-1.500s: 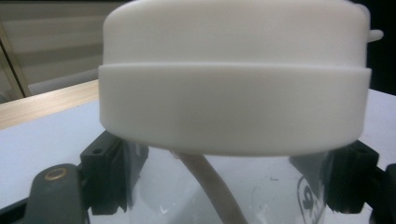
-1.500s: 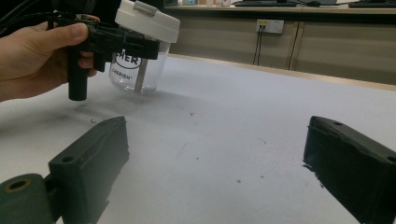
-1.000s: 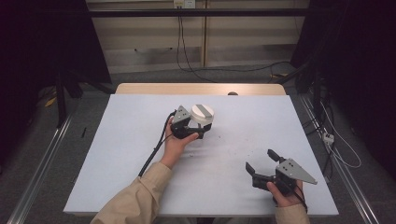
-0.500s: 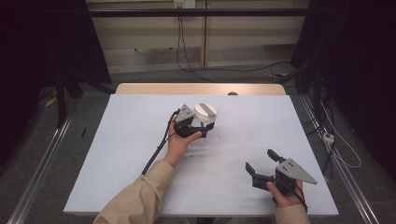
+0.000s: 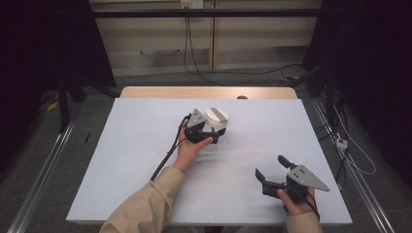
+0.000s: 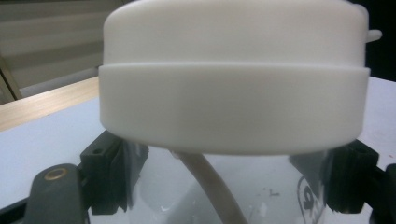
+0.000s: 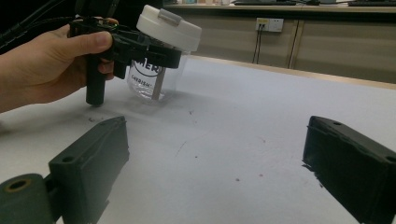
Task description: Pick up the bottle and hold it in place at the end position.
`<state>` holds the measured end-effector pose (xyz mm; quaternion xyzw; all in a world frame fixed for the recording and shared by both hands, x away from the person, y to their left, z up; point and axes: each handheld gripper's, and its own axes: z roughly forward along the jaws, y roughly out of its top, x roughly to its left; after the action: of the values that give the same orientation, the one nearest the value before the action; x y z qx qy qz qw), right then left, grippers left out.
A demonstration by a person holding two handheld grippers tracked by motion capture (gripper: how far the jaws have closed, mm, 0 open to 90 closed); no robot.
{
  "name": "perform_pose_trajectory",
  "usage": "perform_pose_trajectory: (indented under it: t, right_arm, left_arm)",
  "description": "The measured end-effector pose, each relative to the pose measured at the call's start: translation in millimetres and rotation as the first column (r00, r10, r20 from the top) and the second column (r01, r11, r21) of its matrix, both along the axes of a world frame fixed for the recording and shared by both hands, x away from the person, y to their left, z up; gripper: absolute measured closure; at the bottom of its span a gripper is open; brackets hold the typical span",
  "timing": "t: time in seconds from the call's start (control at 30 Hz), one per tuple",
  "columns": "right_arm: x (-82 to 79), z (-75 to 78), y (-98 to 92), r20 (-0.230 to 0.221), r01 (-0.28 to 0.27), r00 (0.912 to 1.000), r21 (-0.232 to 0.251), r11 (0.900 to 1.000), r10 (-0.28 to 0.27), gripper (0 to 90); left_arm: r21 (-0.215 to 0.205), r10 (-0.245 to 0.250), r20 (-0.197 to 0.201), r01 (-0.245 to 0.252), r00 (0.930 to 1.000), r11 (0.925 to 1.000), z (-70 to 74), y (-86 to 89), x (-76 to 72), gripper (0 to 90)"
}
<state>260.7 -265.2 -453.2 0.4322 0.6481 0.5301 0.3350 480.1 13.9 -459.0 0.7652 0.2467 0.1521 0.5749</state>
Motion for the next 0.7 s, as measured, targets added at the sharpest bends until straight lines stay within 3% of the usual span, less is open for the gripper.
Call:
perform_pose_trajectory:
  t: [0.2,0.53,0.7]
  right_arm:
    - [0.0,0.0,0.3,0.0,-0.001,1.0,-0.001,1.0,0.001,6.3]
    - [0.2,-0.2,1.2,-0.002,-0.003,1.0,-0.007,1.0,0.003,6.3]
    - [0.7,-0.4,2.2,-0.002,-0.006,1.0,-0.01,1.0,0.006,6.3]
  left_arm:
    - [-0.003,0.002,0.005,-0.002,1.0,1.0,-0.5,-1.5,-0.6,18.7]
    - [0.032,-0.012,0.037,0.011,0.9993,0.9994,0.7,1.7,-5.0,18.5]
    - [0.038,-0.027,0.03,0.026,0.9992,0.999,1.3,6.6,-7.5,18.6]
